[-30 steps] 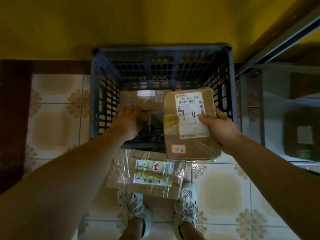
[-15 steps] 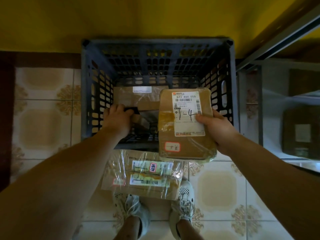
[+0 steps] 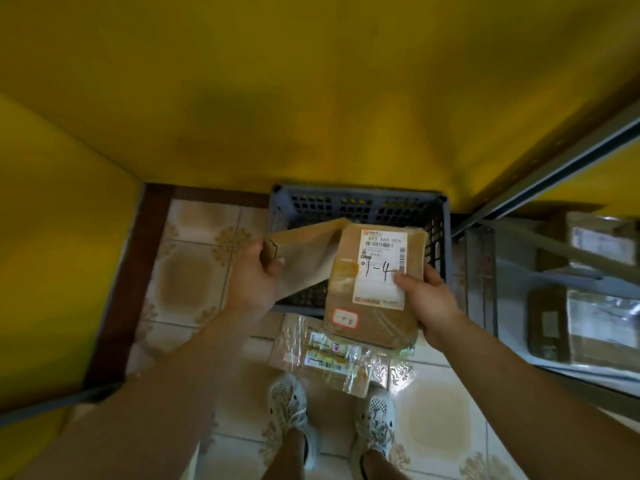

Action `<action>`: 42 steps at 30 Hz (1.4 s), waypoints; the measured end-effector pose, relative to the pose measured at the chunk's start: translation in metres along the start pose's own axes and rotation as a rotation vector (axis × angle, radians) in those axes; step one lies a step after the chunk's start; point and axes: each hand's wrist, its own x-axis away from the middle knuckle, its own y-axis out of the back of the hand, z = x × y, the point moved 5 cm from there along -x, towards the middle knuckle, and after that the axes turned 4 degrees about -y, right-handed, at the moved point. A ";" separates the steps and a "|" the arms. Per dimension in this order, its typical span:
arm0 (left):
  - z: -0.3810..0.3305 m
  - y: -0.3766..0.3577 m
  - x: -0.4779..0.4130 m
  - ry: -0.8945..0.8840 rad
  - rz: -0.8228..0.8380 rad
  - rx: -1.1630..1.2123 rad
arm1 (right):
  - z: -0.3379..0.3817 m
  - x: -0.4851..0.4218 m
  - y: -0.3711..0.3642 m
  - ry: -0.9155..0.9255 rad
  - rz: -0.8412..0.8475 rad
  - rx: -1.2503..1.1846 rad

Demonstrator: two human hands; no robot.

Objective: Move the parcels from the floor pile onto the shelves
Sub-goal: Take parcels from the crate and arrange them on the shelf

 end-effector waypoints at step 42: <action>-0.236 0.295 0.440 -0.520 0.001 0.496 | 0.038 0.560 0.034 0.732 0.069 -0.197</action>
